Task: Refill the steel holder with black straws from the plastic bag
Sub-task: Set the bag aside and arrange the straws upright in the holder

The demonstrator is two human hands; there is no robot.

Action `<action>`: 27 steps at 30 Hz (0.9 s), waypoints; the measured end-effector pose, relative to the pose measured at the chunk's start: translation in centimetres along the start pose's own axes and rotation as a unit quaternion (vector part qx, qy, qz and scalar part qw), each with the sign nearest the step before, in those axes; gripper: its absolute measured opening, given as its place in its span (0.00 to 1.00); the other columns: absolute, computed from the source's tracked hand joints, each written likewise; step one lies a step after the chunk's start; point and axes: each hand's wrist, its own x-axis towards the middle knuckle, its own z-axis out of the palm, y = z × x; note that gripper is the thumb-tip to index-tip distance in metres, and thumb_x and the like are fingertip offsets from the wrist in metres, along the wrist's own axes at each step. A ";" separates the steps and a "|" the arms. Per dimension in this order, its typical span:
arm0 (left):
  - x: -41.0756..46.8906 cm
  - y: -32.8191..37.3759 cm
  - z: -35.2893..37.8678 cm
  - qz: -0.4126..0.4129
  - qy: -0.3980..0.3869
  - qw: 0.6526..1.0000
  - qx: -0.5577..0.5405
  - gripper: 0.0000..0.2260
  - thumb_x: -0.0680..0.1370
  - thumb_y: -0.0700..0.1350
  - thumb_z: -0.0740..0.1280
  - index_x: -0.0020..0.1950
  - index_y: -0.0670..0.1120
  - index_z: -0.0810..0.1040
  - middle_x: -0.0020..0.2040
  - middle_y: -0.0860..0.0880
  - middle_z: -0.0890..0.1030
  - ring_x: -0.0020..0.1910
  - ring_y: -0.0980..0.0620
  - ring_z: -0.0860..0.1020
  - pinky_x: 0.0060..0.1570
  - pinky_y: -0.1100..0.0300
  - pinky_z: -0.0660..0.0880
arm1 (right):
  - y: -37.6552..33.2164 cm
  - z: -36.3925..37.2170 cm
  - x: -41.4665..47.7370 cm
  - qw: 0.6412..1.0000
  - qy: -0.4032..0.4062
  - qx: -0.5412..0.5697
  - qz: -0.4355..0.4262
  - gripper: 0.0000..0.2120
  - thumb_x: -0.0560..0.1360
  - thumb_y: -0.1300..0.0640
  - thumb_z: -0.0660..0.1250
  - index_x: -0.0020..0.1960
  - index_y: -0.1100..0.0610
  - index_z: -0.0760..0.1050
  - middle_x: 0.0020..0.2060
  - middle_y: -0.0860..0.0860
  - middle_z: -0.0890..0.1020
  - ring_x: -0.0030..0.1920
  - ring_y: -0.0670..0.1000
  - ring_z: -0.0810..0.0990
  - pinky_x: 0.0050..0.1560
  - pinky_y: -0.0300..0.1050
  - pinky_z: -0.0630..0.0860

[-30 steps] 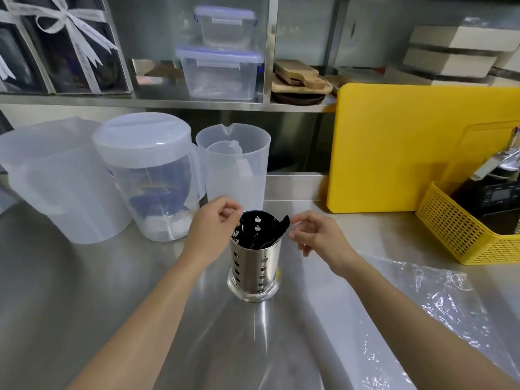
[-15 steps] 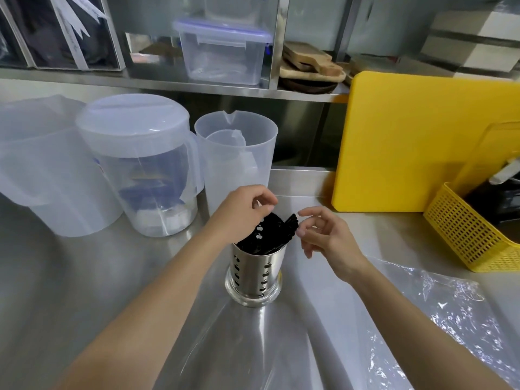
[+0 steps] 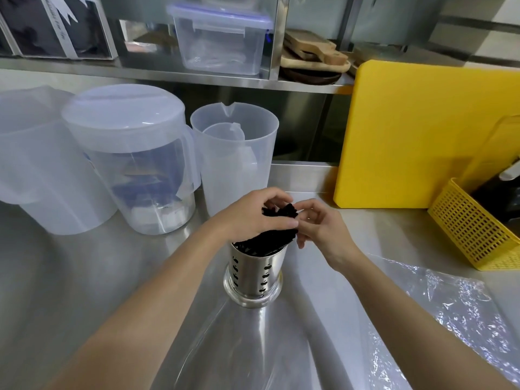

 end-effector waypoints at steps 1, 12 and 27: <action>0.1 0.0 -0.1 -0.004 0.010 1.000 -0.009 0.16 0.73 0.50 0.69 0.59 0.51 0.74 0.56 0.52 0.78 0.56 0.55 0.75 0.55 0.64 0.69 | -0.1 0.1 0.3 1.000 0.005 0.000 -0.001 0.07 0.70 0.68 0.69 0.45 0.60 0.75 0.25 0.47 0.78 0.24 0.49 0.74 0.25 0.42 0.73; 1.1 -1.2 -0.7 -0.029 0.140 0.989 -0.035 0.13 0.70 0.38 0.72 0.43 0.56 0.78 0.46 0.51 0.82 0.49 0.52 0.79 0.56 0.57 0.74 | -0.7 0.7 1.9 1.000 0.009 -0.024 -0.002 0.03 0.70 0.65 0.70 0.43 0.63 0.76 0.25 0.45 0.78 0.26 0.45 0.73 0.27 0.40 0.71; 0.3 -1.8 -0.9 -0.051 0.162 0.979 -0.112 0.11 0.69 0.36 0.73 0.44 0.52 0.80 0.41 0.56 0.81 0.44 0.56 0.79 0.51 0.62 0.74 | -0.5 1.5 2.4 0.999 -0.009 -0.025 0.018 0.03 0.69 0.65 0.70 0.40 0.61 0.77 0.36 0.59 0.75 0.34 0.52 0.75 0.32 0.40 0.71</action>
